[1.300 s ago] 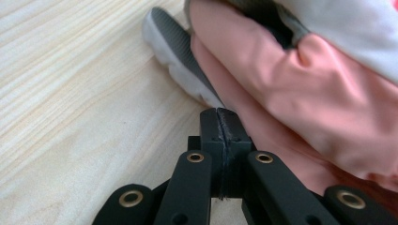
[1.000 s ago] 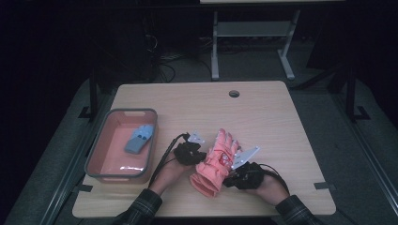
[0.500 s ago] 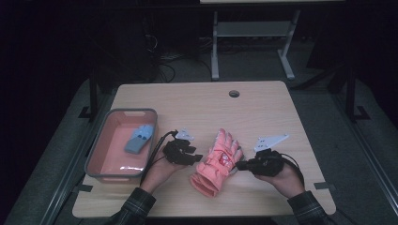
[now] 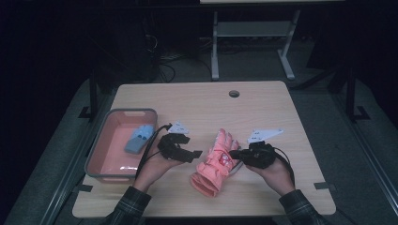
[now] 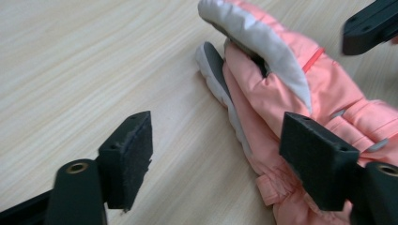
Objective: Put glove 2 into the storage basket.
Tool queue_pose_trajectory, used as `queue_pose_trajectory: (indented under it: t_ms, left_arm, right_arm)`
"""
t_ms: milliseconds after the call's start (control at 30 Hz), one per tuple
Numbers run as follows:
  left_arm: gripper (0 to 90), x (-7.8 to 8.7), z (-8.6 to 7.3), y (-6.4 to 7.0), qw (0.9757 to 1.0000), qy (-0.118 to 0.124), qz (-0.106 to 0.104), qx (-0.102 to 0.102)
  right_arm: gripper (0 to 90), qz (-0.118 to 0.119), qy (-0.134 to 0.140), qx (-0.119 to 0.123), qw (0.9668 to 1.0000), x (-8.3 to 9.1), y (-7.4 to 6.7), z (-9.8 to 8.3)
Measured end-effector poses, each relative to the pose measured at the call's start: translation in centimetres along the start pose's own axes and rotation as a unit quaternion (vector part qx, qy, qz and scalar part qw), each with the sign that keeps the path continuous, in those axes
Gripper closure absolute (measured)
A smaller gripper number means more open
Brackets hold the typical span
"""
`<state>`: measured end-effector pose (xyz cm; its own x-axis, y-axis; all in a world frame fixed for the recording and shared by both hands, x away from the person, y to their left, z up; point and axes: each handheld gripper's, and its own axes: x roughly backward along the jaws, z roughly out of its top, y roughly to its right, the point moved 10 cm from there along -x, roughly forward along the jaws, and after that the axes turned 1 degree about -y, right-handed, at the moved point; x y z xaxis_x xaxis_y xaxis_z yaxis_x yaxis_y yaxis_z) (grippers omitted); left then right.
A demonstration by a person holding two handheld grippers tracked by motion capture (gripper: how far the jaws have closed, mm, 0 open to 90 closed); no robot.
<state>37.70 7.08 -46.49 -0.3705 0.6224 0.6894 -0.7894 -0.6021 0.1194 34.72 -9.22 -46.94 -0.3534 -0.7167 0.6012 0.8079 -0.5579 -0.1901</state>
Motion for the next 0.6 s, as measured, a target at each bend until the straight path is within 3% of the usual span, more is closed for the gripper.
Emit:
queue_pose_trajectory:
  t_ms: [233, 467, 567, 600]
  left_arm:
    - [20.7, 0.3, 0.4, 0.2, 0.9999, 0.01, -0.004, 0.001]
    - [17.3, -0.3, 0.5, 1.0, 0.9998, 0.001, -0.013, -0.011]
    - [16.0, -0.7, 0.8, 1.4, 0.9996, -0.004, -0.019, -0.022]
    - [15.6, -0.9, 1.0, 1.6, 0.9996, -0.003, -0.021, -0.016]
  right_arm:
    - [89.9, -0.019, -0.035, 0.01, 0.9991, -2.1, 0.5, -1.2]
    - [90.0, -0.019, -0.074, 0.009, 0.997, -3.6, 0.6, -2.5]
    - [90.0, -0.027, -0.085, 0.017, 0.9959, -4.0, 0.6, -2.8]
    - [90.0, -0.027, -0.086, 0.022, 0.9957, -4.1, 0.6, -2.9]
